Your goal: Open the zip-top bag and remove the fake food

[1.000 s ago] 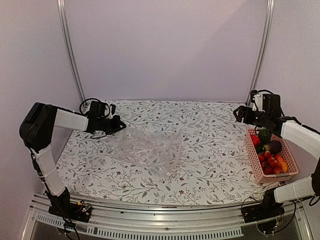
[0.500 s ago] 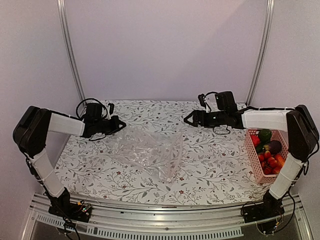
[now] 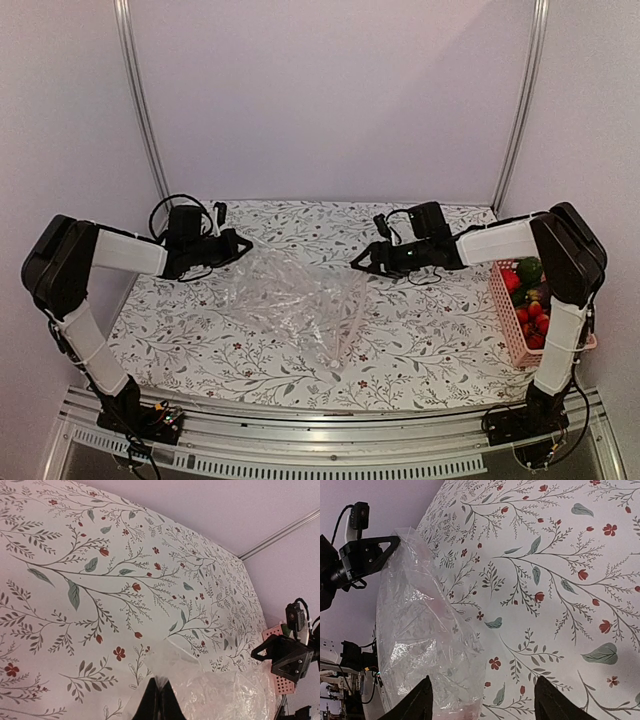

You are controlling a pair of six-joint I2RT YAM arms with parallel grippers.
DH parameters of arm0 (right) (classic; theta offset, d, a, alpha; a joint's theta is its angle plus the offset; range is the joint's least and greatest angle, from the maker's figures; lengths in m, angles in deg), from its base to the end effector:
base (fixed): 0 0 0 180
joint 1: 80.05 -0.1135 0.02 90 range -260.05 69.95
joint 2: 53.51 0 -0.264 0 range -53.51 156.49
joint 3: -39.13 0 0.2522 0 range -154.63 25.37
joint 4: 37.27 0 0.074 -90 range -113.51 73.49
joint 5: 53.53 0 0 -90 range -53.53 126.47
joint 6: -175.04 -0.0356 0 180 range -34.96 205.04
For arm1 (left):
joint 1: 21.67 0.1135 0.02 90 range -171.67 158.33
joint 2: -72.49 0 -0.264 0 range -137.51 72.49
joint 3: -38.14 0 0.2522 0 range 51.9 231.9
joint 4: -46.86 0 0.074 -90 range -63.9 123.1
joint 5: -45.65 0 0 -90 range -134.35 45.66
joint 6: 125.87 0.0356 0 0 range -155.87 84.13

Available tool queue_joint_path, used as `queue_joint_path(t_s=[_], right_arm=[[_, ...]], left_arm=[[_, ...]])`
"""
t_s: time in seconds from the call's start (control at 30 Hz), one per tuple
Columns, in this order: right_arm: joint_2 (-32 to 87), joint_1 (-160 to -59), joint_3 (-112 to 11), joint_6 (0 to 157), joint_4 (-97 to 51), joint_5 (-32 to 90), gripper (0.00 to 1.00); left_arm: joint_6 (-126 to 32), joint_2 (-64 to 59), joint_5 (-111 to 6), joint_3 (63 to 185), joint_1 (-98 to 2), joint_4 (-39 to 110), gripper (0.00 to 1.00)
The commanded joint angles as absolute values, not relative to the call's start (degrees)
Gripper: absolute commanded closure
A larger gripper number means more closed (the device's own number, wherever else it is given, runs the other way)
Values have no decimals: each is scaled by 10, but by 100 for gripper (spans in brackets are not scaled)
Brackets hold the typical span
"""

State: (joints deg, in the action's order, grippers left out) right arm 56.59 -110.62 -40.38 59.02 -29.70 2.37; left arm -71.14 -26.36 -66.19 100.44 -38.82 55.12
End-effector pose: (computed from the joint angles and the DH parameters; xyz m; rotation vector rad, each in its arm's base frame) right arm 0.3422 0.2253 0.1691 -0.4432 2.3340 1.1758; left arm 0.3377 -0.1181 0.1734 -0.0939 2.1647 -0.9405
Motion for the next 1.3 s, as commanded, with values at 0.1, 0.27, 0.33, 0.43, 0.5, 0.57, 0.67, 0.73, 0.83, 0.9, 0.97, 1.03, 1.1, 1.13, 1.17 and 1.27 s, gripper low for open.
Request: queue_joint_path(t_s=[0.1, 0.27, 0.33, 0.43, 0.5, 0.57, 0.67, 0.73, 0.83, 0.9, 0.97, 1.03, 1.1, 1.13, 1.17, 1.27], right_arm=[[588, -1116, -411, 587, -321, -17, 47], [590, -1116, -412, 596, -322, -34, 80], [582, -1116, -408, 604, -321, -33, 95], [563, -1116, -393, 629, -321, -24, 100], [542, -1116, -381, 657, -322, -24, 100], [519, -1116, -370, 679, -324, -23, 100], [497, -1116, -353, 721, -329, -30, 100], [481, -1117, -340, 745, -338, -35, 100], [459, -1117, -321, 772, -349, -38, 100], [450, -1117, -316, 786, -350, -36, 100], [445, -1117, -315, 789, -349, -33, 100], [445, -1118, -315, 790, -350, -37, 100], [444, -1118, -314, 790, -353, -38, 100], [444, -1119, -313, 790, -355, -39, 100], [443, -1119, -313, 791, -356, -39, 100], [438, -1120, -312, 797, -356, -40, 100]], left_arm=[[-714, -249, -662, 991, -395, 570, 100], [-714, -243, -664, 985, -394, 578, 100], [-711, -239, -675, 983, -389, 579, 100], [-718, -229, -722, 970, -365, 600, 92], [-732, -222, -766, 953, -340, 631, 81], [-757, -220, -807, 933, -314, 676, 65], [-806, -228, -859, 907, -281, 758, 50], [-831, -239, -884, 898, -273, 806, 45], [-845, -259, -922, 907, -276, 844, 37], [-861, -270, -949, 909, -281, 886, 31], [-882, -274, -970, 899, -289, 943, 28], [-890, -271, -980, 889, -299, 975, 27], [-882, -265, -986, 885, -311, 980, 28], [-874, -263, -988, 886, -319, 975, 28], [-863, -260, -987, 890, -325, 960, 28], [-822, -254, -976, 902, -341, 896, 37]])
